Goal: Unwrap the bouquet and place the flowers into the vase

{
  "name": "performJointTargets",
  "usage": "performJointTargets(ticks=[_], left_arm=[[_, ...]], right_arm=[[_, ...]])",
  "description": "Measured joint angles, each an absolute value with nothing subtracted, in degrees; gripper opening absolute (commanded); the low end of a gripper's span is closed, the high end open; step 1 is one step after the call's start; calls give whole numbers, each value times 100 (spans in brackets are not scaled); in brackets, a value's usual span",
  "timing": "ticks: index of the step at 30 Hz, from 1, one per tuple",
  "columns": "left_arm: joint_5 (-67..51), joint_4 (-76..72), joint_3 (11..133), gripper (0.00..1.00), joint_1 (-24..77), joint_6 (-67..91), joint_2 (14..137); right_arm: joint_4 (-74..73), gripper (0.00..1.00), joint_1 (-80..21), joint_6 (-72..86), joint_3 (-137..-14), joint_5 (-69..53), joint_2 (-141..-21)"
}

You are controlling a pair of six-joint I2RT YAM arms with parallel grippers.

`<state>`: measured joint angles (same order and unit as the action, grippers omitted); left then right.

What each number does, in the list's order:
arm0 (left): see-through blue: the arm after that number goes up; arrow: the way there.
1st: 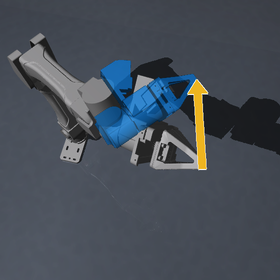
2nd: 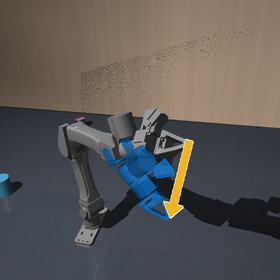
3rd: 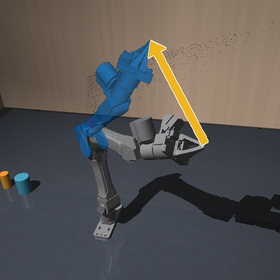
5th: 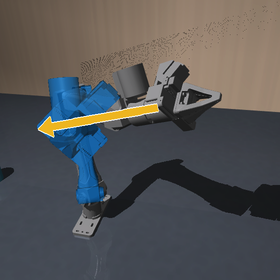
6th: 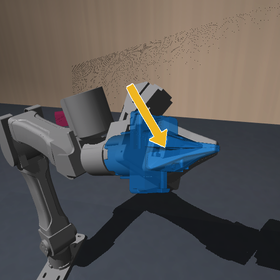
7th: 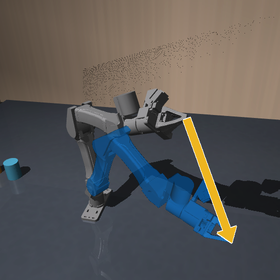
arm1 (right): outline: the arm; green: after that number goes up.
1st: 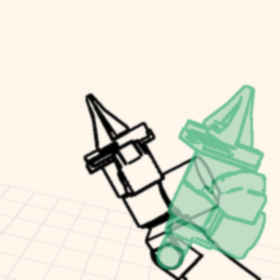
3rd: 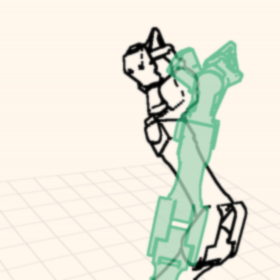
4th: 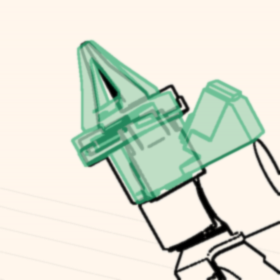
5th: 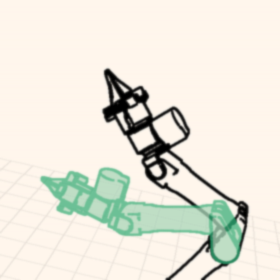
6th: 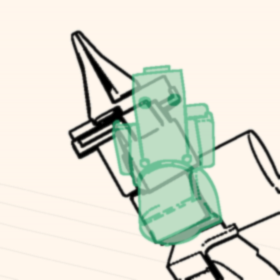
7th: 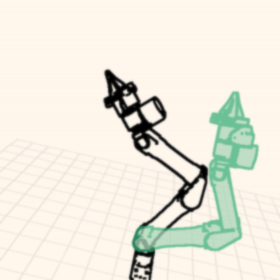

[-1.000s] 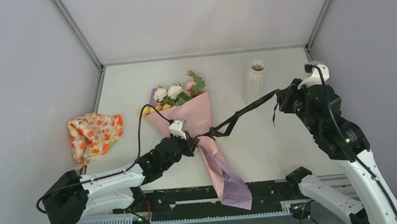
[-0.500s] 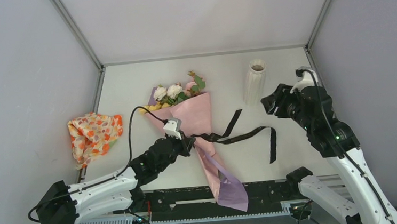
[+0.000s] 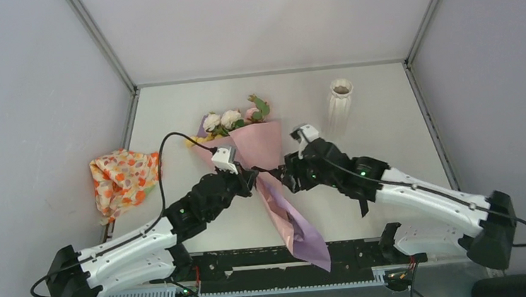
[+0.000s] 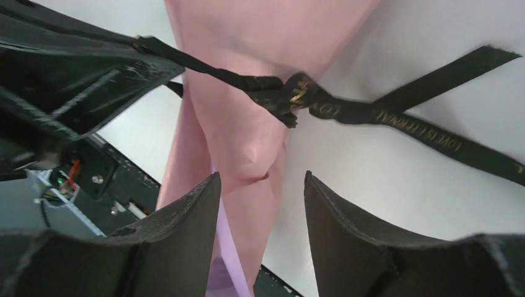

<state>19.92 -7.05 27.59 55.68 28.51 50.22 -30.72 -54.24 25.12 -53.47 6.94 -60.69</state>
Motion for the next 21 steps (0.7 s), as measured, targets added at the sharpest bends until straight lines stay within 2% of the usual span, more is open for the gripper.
performJointTargets(ticks=[5, 21], left_arm=[[1994, -526, 2853, 0, 5568, 2853, 4825], [2191, -71, 2856, 0, 5568, 2917, 4316]], right_arm=[[-2615, 60, -5675, 2523, -5339, 954, -6980], [-1603, 59, -5610, 2512, -5994, 969, -8720]])
